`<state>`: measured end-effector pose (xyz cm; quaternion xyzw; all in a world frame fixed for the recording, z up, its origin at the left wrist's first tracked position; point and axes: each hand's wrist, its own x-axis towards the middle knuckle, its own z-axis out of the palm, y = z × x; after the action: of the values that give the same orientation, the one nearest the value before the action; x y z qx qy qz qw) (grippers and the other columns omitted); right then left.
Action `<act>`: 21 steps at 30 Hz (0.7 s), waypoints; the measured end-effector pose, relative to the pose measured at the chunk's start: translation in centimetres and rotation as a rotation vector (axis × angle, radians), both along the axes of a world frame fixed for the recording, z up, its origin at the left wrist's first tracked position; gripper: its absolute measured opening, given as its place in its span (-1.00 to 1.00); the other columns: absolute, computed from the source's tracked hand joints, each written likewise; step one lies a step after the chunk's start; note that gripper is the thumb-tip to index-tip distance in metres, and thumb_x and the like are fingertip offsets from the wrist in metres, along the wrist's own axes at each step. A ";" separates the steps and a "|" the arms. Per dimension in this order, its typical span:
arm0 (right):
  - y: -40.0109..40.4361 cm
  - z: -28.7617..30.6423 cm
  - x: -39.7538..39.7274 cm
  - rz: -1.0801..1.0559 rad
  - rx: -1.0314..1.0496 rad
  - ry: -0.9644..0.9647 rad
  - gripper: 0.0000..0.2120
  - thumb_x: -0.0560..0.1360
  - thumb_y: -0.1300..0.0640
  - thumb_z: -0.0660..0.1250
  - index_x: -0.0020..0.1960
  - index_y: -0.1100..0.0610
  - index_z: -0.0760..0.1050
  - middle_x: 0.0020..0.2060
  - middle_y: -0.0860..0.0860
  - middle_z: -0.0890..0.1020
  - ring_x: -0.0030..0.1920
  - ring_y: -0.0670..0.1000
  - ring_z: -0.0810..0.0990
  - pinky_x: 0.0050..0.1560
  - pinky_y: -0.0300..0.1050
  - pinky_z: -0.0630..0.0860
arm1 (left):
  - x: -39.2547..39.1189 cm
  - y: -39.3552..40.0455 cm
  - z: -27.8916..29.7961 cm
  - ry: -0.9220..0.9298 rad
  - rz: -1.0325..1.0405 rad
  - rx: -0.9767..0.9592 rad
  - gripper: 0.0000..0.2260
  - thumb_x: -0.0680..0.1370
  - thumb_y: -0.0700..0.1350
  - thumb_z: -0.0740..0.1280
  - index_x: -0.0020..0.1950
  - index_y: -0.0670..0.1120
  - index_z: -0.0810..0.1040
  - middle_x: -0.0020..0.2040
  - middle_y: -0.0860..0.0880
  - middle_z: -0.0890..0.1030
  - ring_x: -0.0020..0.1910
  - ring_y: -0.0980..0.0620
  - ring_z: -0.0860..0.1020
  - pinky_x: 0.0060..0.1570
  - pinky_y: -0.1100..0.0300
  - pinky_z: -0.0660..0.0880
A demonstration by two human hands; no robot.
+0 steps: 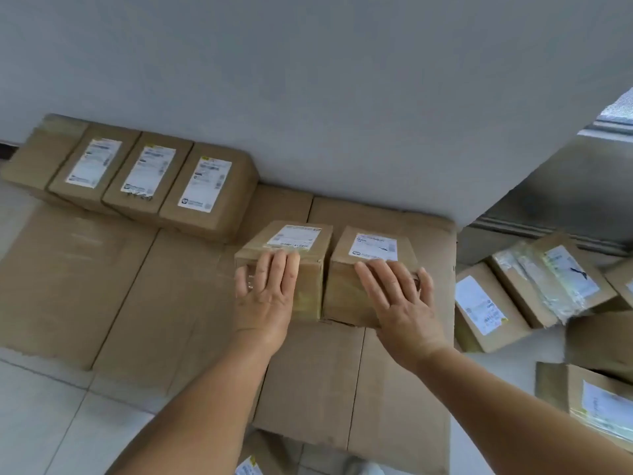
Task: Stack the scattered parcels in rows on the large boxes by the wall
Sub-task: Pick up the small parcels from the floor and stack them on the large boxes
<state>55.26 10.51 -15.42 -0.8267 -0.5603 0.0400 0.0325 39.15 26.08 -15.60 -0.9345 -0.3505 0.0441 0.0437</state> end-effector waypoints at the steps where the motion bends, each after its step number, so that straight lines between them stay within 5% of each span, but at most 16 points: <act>1: -0.2 -0.6 -0.1 0.028 0.025 -0.017 0.11 0.04 0.31 0.55 0.51 0.06 0.13 0.35 0.00 0.33 0.35 0.11 0.28 0.36 0.21 0.07 | -0.3 -0.1 -1.1 -0.064 -0.027 0.047 0.13 0.04 -0.24 0.58 0.48 -0.11 0.01 0.39 -0.10 0.22 0.37 -0.11 0.21 0.21 -0.14 0.23; 4: -1.3 -1.8 -0.8 0.083 0.082 -0.051 0.07 0.07 0.29 0.58 0.48 0.05 0.17 0.35 0.01 0.33 0.35 0.11 0.30 0.37 0.18 0.08 | -1.4 -1.1 -2.8 -0.219 -0.063 0.148 -0.12 0.20 -0.31 0.40 0.46 -0.10 0.11 0.35 -0.09 0.27 0.34 -0.09 0.28 0.15 -0.13 0.32; 7: -2.2 -2.4 -2.0 0.080 0.092 -0.009 0.07 0.10 0.26 0.59 0.49 0.02 0.13 0.36 0.01 0.30 0.37 0.12 0.28 0.41 0.15 0.00 | -2.1 -2.3 -3.4 -0.254 -0.018 0.126 -0.09 0.20 -0.25 0.50 0.46 -0.09 0.13 0.34 -0.09 0.27 0.37 -0.10 0.22 0.21 -0.15 0.30; 10: -2.7 -3.0 -3.9 0.012 0.136 0.103 -0.05 0.16 0.29 0.56 0.45 0.05 0.20 0.31 0.00 0.32 0.35 0.10 0.29 0.38 0.14 0.07 | -2.8 -3.6 -3.9 -0.166 0.038 -0.149 -0.06 0.07 -0.12 0.63 0.37 -0.08 0.27 0.33 -0.11 0.27 0.34 -0.17 0.22 0.19 -0.27 0.38; 14: -3.5 -4.1 -5.8 -0.128 0.057 0.353 -0.17 0.26 0.27 0.50 0.44 0.10 0.20 0.28 0.04 0.31 0.31 0.10 0.28 0.30 0.18 0.39 | -3.3 -4.4 -3.8 -0.159 0.188 -0.578 -0.46 0.48 -0.14 0.40 0.42 0.01 0.29 0.46 0.05 0.08 0.41 -0.08 0.16 0.37 -0.03 0.30; 17: -3.7 -3.5 -6.6 -0.376 0.014 0.576 -0.23 0.44 0.10 0.42 0.53 0.09 0.10 0.42 0.06 0.19 0.44 0.11 0.17 0.46 0.08 0.22 | -3.2 -3.6 -3.4 -0.305 0.321 -0.575 -0.49 0.53 -0.07 0.34 0.45 -0.02 0.28 0.48 -0.02 0.15 0.42 -0.08 0.18 0.39 -0.02 0.25; 21: -2.9 -3.2 -6.6 -1.008 0.023 0.768 -0.03 0.39 -0.08 0.47 0.57 0.07 -0.06 0.50 0.11 0.12 0.50 0.11 0.09 0.48 0.06 0.11 | -3.7 -0.3 -3.0 -0.457 0.766 -0.688 -0.24 0.49 -0.01 0.41 0.55 -0.02 0.03 0.53 -0.12 0.04 0.44 -0.17 0.23 0.35 -0.11 0.31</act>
<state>48.65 7.62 -18.64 -0.9153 -0.0508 0.3076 0.2551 35.47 25.80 -18.65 -0.6868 -0.6306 -0.0351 -0.3597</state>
